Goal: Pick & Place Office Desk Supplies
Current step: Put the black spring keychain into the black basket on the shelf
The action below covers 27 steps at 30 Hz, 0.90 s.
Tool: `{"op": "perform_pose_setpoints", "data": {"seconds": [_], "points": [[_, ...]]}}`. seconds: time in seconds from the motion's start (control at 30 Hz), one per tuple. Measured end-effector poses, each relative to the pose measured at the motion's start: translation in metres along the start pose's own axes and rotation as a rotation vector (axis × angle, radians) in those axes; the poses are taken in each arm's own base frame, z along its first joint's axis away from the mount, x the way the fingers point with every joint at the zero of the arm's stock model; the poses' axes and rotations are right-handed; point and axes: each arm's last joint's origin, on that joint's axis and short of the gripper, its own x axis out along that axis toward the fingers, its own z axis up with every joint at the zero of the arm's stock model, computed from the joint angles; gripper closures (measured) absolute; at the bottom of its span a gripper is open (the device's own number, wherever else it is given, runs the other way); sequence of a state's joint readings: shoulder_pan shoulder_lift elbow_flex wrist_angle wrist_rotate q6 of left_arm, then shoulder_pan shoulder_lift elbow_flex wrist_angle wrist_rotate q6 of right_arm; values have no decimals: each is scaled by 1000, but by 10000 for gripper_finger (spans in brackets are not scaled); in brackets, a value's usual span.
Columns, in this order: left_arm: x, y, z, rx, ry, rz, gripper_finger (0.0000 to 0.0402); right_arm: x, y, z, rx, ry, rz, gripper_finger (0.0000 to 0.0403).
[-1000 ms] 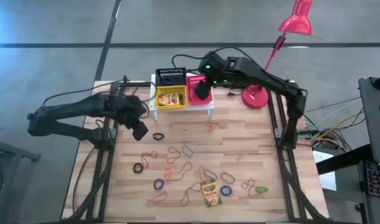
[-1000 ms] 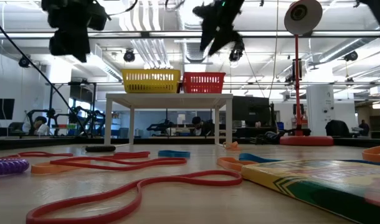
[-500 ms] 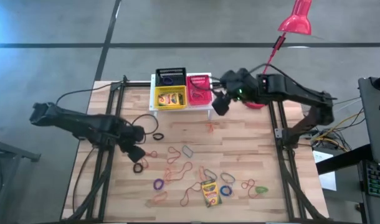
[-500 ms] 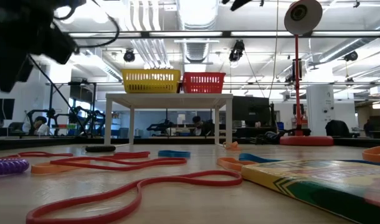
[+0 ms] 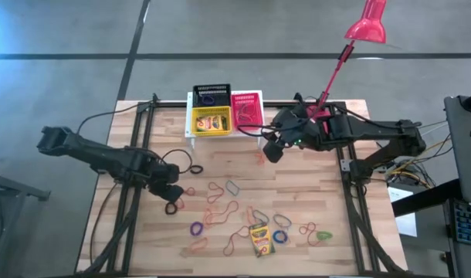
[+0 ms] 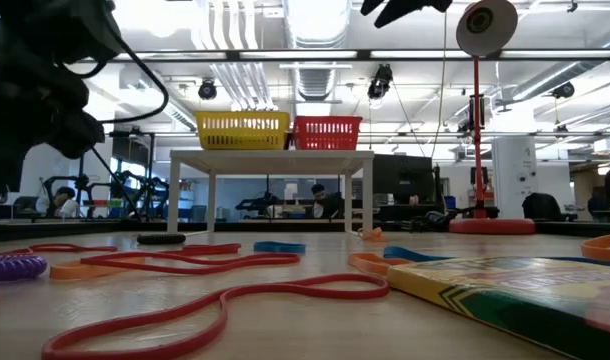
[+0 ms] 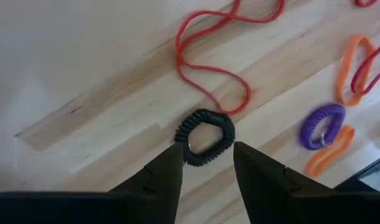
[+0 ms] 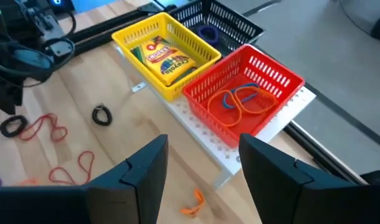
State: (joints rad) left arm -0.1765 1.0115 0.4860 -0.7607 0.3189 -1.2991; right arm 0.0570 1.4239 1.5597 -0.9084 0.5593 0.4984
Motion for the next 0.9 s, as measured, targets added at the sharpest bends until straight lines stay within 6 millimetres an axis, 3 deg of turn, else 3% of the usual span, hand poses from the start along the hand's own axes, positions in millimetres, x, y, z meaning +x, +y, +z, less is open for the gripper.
{"op": "perform_pose_setpoints", "data": {"seconds": [0.17, 0.33, 0.9], "points": [[12, 0, -1, 31, -10, -67, 255, 2, 1, 0, 11, -17, 8, 212], [21, 8, -4, 6, -8, 32, 274, 1, 1, 0, 9, -18, 8, 212], [43, 3, -9, 65, 15, 136, 299, 1, 1, 5, 30, -74, -10, 212]]}}
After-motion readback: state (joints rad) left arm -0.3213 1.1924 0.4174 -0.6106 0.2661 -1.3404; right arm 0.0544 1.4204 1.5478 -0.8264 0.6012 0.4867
